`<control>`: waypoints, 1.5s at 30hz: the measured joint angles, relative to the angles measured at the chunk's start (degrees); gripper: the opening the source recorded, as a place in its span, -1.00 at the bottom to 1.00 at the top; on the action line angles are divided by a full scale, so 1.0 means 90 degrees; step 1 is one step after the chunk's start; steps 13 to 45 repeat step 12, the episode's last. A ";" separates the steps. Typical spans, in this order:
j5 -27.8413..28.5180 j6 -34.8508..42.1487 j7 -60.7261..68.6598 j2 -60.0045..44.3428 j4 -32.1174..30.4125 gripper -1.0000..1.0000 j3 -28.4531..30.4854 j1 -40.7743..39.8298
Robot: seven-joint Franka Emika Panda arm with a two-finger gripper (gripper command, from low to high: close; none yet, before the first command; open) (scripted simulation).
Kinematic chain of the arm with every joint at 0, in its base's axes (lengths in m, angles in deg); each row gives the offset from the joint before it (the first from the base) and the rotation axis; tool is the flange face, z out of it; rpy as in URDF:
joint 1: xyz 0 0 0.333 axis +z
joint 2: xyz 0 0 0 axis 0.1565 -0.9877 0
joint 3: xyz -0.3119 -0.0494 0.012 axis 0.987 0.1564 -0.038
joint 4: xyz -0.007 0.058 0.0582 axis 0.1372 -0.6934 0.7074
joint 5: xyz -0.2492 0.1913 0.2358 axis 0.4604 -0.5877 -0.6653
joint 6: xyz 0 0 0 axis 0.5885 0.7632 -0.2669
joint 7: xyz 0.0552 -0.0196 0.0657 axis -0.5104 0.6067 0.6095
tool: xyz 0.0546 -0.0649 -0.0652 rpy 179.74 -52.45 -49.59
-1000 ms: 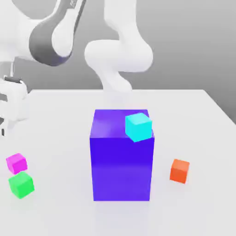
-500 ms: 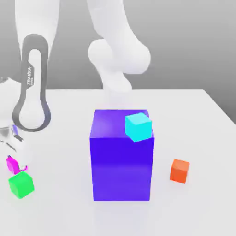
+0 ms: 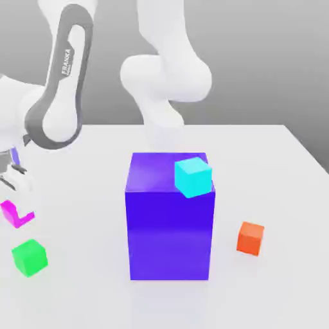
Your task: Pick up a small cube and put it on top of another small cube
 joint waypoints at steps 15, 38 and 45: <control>-0.0799 -0.0925 0.0355 -0.1134 0.0162 1.00 -0.0482 -0.0211; -0.0799 -0.0925 0.0355 -0.1134 0.0162 1.00 -0.0482 -0.0211; -0.0799 -0.0925 0.0355 -0.1134 0.0162 1.00 -0.0482 -0.0211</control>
